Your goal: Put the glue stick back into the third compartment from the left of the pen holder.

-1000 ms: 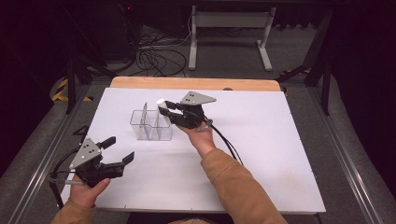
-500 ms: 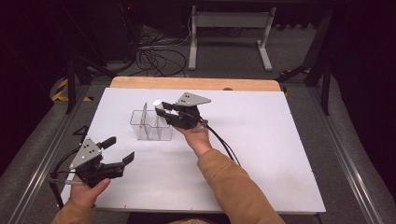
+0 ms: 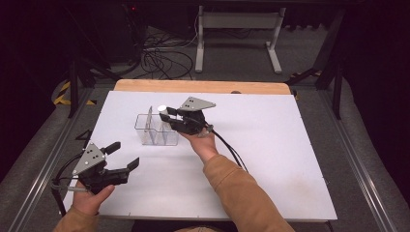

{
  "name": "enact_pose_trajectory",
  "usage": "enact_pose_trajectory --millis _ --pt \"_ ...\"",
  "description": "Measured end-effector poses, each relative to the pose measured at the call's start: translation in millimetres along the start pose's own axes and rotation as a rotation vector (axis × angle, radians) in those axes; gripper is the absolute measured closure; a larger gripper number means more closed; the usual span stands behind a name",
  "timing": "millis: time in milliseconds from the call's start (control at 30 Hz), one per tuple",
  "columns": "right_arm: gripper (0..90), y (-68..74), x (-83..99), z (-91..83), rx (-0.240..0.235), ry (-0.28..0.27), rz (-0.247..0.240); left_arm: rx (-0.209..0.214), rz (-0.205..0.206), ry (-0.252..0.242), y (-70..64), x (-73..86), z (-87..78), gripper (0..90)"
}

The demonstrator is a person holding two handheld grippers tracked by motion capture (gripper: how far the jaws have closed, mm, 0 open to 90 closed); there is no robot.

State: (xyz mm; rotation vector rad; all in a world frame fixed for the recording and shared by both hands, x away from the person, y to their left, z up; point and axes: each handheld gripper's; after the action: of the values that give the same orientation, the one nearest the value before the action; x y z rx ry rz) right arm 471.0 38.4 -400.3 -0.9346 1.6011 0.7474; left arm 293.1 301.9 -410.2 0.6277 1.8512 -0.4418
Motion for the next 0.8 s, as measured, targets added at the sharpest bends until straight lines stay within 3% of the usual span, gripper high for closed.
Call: enact_pose_trajectory --millis 667,800 --pt "65.8 -5.4 10.9 -5.8 -0.005 0.058 0.010 -0.002 0.000 0.004 -0.7 0.0 1.1 16.6" --pt "47.2 -5.3 5.4 -11.9 -0.017 0.066 0.030 -0.007 0.001 0.003 -0.6 0.1 1.1 16.7"
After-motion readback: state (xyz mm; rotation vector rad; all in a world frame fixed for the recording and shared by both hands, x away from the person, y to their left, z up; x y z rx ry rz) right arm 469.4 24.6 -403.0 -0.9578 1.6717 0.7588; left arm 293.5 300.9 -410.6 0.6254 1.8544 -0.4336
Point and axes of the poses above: each handheld gripper's, and its own axes: z roughly forward along the jaws, x roughly out of its underside, y roughly to its left, and after that the axes turned 3 degrees about x, right-handed
